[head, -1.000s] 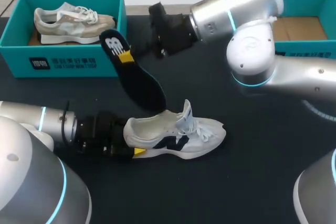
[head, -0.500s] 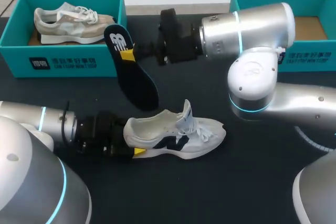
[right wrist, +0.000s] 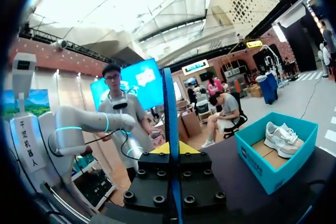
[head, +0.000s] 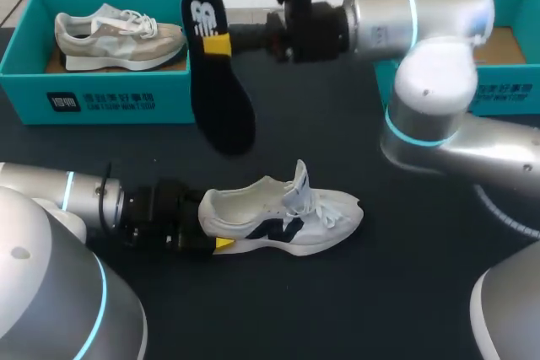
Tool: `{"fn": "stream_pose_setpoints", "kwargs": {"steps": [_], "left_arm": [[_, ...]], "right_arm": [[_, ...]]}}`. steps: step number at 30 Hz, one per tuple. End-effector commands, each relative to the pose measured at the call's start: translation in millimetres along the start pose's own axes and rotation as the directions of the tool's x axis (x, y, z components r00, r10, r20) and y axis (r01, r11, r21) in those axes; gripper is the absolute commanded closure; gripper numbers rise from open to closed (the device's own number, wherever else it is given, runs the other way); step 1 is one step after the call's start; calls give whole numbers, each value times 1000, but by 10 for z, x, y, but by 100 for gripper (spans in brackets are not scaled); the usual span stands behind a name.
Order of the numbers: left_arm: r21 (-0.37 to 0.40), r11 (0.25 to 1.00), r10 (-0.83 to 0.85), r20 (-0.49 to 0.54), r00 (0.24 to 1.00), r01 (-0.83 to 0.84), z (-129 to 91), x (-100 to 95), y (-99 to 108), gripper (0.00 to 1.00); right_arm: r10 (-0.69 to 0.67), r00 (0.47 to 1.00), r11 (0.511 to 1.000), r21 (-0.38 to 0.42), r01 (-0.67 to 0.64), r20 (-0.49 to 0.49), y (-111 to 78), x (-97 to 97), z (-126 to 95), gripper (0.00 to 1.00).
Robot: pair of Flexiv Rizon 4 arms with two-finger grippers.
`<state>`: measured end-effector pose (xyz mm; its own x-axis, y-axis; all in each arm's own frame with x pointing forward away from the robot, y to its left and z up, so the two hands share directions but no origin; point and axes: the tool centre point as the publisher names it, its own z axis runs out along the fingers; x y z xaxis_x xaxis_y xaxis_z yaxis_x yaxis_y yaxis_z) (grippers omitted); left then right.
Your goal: Take the shoe out of the shoebox, open the shoe tongue, remove and reinsert the insole, then place the shoe into the shoebox
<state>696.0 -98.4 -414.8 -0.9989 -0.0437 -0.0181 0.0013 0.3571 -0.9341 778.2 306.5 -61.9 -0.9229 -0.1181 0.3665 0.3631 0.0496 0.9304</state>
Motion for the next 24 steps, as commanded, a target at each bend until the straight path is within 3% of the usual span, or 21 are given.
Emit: {"fn": "stream_pose_setpoints", "kwargs": {"steps": [1,8,18,24], "left_arm": [[-2,1000,0,1,1000,0,3,8,10,100],[-2,1000,0,1,1000,0,3,8,10,100],[-2,1000,0,1,1000,0,3,8,10,100],[-2,1000,0,1,1000,0,3,8,10,100]], "right_arm": [[23,999,998,51,-22,-36,177,95,-186,100],[76,995,997,16,-75,-61,299,359,-292,100],[158,984,987,-1,-159,78,199,841,-473,100],[220,953,974,6,-226,207,172,984,-596,100]]}}
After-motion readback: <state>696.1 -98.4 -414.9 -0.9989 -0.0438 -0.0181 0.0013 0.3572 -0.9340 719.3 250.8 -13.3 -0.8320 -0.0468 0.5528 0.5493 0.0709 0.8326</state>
